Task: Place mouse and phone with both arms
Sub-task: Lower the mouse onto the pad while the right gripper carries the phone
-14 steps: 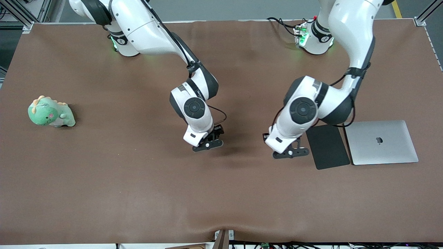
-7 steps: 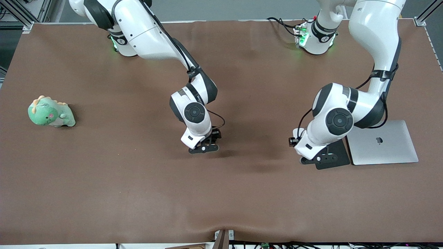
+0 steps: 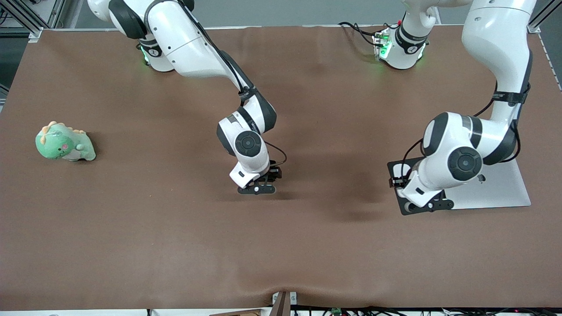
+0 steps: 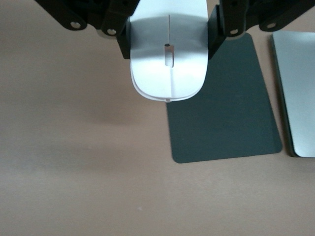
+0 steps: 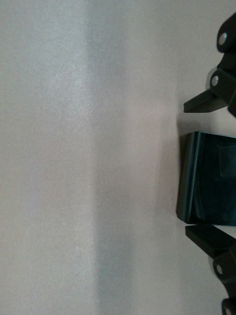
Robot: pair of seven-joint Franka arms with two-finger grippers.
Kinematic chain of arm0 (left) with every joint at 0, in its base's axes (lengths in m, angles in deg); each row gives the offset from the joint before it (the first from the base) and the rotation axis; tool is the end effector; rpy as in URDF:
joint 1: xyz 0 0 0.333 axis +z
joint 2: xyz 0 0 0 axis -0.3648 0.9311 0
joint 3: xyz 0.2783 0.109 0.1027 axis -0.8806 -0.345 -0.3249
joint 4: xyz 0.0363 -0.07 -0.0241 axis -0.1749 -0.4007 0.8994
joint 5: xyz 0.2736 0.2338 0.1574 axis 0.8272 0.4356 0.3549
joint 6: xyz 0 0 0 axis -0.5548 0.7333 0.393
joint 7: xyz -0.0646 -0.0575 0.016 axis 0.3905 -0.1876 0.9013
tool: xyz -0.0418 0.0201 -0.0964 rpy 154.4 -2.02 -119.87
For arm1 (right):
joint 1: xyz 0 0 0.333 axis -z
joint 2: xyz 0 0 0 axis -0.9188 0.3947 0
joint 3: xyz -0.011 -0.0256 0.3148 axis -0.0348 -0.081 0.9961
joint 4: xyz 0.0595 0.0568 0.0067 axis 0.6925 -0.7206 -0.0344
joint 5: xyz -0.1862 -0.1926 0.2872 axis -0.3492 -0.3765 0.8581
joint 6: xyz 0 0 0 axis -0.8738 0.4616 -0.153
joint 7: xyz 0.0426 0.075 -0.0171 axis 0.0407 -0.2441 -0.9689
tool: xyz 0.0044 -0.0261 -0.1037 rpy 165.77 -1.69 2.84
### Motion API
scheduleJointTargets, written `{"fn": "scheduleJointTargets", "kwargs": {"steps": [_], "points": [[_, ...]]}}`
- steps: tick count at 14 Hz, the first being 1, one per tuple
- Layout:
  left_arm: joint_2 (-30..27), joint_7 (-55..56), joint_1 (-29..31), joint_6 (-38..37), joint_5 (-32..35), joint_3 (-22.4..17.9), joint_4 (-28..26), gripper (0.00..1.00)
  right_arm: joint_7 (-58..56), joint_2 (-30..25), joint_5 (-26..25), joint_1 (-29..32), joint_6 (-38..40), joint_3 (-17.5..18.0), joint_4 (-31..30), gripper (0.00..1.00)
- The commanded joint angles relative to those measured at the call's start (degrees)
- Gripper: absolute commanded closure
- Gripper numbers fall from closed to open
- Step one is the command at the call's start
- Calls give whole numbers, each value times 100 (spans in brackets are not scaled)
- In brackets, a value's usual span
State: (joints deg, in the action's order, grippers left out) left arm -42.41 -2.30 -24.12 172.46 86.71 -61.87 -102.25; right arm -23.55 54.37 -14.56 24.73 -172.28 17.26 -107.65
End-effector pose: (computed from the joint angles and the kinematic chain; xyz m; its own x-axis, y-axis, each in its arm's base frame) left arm 0.6464 -0.1296 0.3066 0.9906 0.0555 -0.1247 0.0510 -0.9979 -0.0386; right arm 0.5762 0.4439 0.1839 0.9998 -0.0195 0.0029 -0.0195 -0.9997 -0.0169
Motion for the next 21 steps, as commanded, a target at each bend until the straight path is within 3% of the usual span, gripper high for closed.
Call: {"fn": "scheduleJointTargets", "kwargs": {"steps": [1,10,11,12,13,18,21], "points": [[-33,-375,228,170,140,52,-184,39,260,148,-64,-8,-3,26,201,0],[424,-1000,790,1126,140,35,-464,38,418,183,-108,-140,-283,27,157,0],[442,-1018,808,1294,140,35,-570,38,392,183,-99,-122,-371,27,157,33],[442,-1009,808,1452,140,26,-658,38,418,175,-82,-122,-372,27,157,75],[442,-1009,852,1541,131,26,-720,39,418,149,-73,-122,-355,27,157,100],[451,-886,940,1866,131,26,-905,39,409,-219,-73,88,3,18,122,100],[530,-877,940,1945,122,26,-905,40,200,-747,-29,745,663,44,113,100]]}}
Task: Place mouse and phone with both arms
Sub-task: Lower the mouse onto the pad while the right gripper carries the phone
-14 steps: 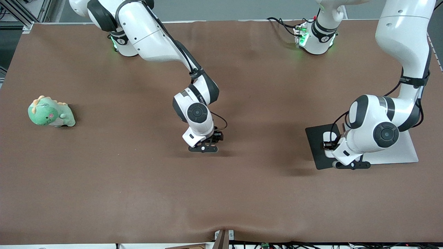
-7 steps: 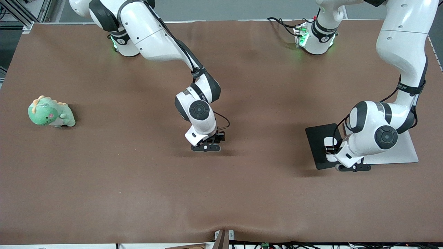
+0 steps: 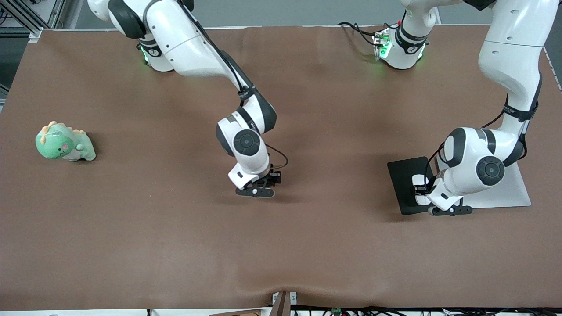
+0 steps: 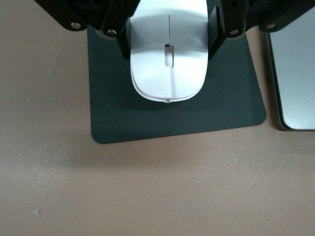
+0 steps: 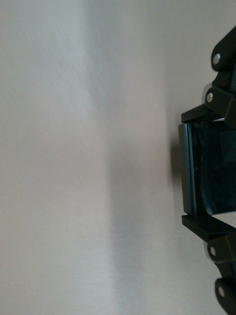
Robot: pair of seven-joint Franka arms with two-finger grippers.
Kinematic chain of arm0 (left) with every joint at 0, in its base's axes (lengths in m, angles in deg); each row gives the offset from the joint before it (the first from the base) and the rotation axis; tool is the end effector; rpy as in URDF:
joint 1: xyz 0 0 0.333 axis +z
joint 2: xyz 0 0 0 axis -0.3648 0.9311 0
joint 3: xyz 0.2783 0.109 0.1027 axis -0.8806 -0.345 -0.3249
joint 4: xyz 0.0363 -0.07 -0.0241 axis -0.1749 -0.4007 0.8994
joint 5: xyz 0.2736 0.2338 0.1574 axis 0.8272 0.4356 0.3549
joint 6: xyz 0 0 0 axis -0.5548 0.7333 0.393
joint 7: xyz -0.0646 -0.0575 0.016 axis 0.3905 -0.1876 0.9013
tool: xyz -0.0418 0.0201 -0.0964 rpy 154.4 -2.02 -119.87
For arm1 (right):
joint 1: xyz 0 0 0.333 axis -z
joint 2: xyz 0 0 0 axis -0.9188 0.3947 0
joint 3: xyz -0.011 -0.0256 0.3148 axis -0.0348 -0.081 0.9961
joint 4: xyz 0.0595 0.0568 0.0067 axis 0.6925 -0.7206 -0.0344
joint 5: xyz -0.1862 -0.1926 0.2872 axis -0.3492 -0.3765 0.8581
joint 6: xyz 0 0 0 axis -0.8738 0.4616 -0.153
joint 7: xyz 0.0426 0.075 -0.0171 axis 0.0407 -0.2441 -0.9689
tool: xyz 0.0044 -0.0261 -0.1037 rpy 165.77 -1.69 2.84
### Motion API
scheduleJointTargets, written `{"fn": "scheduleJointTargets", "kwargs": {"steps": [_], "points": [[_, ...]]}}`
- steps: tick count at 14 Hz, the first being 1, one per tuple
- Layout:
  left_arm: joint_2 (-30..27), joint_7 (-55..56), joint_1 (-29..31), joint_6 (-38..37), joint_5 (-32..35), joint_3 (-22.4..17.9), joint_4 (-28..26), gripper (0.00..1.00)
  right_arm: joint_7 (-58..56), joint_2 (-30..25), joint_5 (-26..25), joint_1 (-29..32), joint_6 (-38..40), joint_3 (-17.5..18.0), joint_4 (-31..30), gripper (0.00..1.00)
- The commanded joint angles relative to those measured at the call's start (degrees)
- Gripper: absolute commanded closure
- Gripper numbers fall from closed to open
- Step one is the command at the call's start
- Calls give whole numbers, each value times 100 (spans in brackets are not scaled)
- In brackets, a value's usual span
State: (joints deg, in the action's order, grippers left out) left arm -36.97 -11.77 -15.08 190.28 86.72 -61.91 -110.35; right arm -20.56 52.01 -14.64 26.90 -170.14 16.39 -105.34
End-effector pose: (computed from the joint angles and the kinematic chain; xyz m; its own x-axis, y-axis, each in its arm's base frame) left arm 0.6440 -0.0338 0.2102 0.9977 0.0359 -0.0571 0.0372 -0.9991 0.0225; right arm 0.6068 0.4236 0.2291 0.9925 -0.1154 0.0397 -0.1137 -0.9926 -0.0421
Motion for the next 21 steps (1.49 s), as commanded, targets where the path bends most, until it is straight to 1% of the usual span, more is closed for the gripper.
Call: {"fn": "scheduleJointTargets", "kwargs": {"steps": [1,2,3,4,5,9,11,15,18,21], "points": [[-6,87,37,189,122,30,-95,40,-474,-642,-12,749,591,131,-179,100],[29,130,45,189,122,30,-95,40,-852,-800,58,1030,601,140,-319,100],[47,183,37,207,122,30,-95,40,-1065,-958,250,1285,601,140,-503,100],[47,218,37,268,122,39,-121,40,-1197,-1108,469,1522,601,131,-731,100],[47,236,37,321,122,39,-173,40,-1399,-1292,532,1759,601,131,-1020,100],[82,236,37,558,122,39,-297,40,-2514,-1776,533,2446,575,114,-1830,100],[82,236,28,559,122,39,-306,40,-3216,-2014,533,2946,513,114,-2234,100],[109,227,37,559,122,39,-315,37,-4115,-2138,489,3685,478,96,-2683,100],[117,219,37,559,130,39,-332,37,-4914,-2129,480,4151,14,96,-3087,100],[109,184,28,559,130,30,-323,37,-5258,-2076,472,4433,-259,96,-3378,100]]}}
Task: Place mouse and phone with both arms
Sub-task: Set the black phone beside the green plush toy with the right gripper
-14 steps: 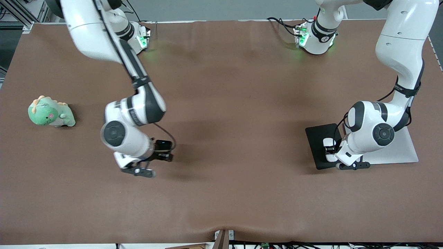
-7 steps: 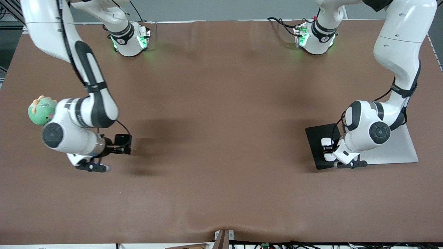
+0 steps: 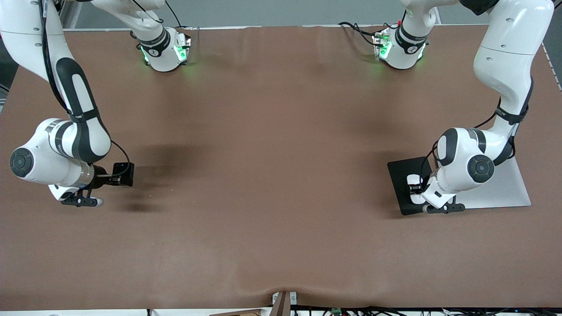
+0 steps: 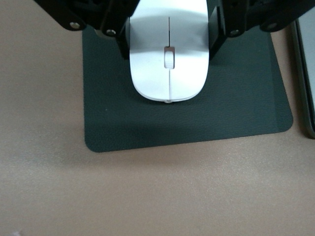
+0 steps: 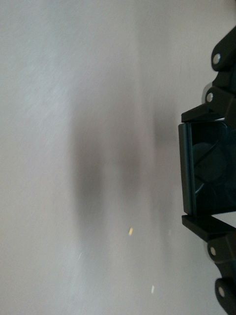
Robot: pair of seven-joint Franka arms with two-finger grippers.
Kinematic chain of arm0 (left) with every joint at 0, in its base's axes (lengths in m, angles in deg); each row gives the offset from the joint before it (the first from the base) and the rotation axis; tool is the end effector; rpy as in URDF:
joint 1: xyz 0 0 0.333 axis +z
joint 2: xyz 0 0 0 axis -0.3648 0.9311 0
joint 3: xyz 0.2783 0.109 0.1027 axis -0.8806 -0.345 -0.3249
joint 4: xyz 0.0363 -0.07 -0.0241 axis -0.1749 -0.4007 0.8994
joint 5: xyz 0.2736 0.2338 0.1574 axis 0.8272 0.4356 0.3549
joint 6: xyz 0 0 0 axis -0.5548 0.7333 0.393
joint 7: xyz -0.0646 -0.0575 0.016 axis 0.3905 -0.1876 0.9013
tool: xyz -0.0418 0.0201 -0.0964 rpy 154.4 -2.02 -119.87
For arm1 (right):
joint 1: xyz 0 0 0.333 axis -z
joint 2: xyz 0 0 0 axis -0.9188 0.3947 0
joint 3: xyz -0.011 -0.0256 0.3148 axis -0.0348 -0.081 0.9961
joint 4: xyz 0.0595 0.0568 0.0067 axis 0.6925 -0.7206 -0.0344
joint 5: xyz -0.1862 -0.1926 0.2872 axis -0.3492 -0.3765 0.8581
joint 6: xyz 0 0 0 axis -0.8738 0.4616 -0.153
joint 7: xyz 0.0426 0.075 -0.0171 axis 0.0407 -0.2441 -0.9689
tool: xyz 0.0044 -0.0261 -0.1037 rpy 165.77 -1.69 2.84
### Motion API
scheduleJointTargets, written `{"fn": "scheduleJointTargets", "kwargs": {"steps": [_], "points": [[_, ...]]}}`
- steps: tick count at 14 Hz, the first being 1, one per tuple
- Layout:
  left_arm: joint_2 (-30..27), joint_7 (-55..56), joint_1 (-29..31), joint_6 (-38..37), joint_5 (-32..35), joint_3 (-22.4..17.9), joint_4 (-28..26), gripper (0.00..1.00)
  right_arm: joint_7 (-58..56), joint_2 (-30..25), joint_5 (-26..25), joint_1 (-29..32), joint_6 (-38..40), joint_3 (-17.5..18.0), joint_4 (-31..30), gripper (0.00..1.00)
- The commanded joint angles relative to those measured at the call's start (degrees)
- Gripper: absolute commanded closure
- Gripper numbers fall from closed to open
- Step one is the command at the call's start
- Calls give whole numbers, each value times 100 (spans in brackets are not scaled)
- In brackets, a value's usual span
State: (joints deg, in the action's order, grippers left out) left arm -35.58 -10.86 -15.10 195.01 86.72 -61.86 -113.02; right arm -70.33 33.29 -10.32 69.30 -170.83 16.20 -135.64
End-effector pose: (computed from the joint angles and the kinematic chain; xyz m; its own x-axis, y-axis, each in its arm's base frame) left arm 0.6334 -0.0370 0.1836 0.9978 0.0484 -0.0464 0.0499 -0.9982 0.0329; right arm 0.6078 -0.0920 0.2278 0.9902 -0.0731 -0.1187 -0.0850 -0.9915 -0.0983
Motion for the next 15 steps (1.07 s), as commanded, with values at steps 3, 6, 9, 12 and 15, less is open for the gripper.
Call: {"fn": "scheduleJointTargets", "kwargs": {"steps": [3,6,9,12,15], "points": [[-21,75,12,86,130,25,-56,37,-590,-204,39,368,-926,106,-821,100],[-21,49,12,77,130,25,-56,37,-678,-195,39,457,-1859,106,-1357,100],[-21,49,3,68,130,16,-56,36,-722,-195,39,631,-1984,106,-1517,100],[-21,40,-6,59,139,16,-56,36,-1178,-178,39,992,-1967,115,-1526,98],[-21,40,-15,50,139,16,-48,36,-1144,-169,48,976,-1923,115,-1535,34]]}}
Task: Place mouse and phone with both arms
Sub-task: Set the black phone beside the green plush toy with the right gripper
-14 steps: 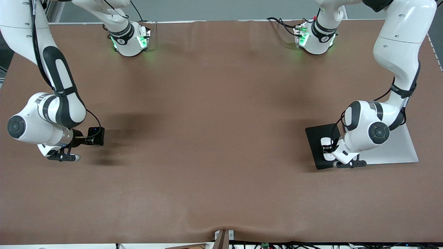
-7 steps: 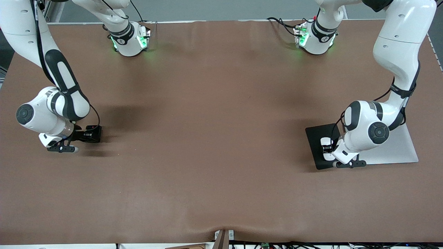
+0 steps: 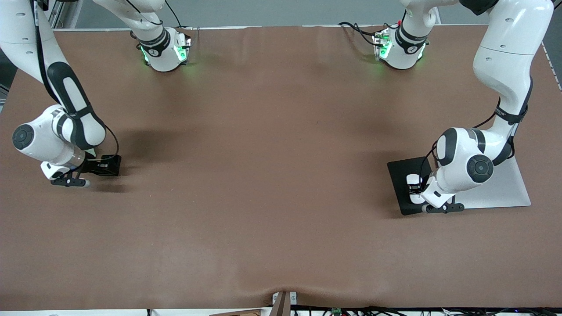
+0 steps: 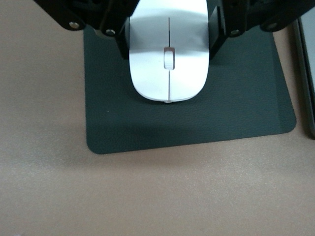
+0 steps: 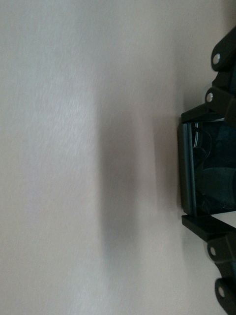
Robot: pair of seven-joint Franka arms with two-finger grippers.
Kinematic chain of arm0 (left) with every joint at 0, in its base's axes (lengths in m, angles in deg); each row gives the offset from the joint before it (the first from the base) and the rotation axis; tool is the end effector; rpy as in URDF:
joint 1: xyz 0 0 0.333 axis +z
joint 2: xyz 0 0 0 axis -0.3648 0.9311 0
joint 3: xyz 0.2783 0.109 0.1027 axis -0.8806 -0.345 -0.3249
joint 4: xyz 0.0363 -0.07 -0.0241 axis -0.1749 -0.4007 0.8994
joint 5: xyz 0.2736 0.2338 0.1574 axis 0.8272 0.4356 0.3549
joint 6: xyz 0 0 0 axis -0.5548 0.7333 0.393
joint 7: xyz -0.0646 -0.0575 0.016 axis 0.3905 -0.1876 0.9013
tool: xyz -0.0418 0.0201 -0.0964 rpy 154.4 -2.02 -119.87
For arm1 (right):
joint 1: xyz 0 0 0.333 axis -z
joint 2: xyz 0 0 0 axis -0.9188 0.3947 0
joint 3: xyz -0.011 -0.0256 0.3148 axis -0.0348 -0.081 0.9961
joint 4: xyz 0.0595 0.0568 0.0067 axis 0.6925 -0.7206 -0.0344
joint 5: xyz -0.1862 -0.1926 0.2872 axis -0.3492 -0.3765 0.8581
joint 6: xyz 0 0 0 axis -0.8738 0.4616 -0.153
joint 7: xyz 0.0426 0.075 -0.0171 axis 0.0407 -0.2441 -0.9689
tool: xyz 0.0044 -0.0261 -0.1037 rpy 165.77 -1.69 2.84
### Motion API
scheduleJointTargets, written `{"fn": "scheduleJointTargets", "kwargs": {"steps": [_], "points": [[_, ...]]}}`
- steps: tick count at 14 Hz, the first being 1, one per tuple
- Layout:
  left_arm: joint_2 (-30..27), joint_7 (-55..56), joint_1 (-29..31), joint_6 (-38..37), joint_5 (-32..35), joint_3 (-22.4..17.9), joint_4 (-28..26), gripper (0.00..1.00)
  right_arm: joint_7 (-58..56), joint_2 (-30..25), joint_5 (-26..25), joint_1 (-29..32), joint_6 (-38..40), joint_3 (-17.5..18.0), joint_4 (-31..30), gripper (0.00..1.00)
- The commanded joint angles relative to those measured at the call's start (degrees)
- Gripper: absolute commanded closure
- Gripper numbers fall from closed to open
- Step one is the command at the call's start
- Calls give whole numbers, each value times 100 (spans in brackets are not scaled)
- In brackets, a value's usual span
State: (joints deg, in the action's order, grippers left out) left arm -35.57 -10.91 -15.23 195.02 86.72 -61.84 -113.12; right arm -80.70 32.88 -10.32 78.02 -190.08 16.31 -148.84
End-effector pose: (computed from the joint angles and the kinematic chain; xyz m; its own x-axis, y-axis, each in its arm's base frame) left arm 0.6326 -0.0387 0.1828 0.9978 0.0448 -0.0481 0.0464 -0.9984 0.0330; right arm 0.5379 -0.1792 0.1731 0.9969 -0.0786 -0.0053 -0.0788 -0.9959 -0.0453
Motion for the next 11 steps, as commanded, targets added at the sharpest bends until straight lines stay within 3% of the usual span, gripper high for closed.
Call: {"fn": "scheduleJointTargets", "kwargs": {"steps": [1,6,11], "points": [[-22,36,-1,42,139,13,-37,36,-106,-128,48,87,19,104,-207,0],[-31,53,7,24,314,13,-28,36,-80,-320,48,-168,220,113,21,0],[-31,88,42,15,324,22,-28,35,324,-742,30,-555,1161,87,505,0]]}}
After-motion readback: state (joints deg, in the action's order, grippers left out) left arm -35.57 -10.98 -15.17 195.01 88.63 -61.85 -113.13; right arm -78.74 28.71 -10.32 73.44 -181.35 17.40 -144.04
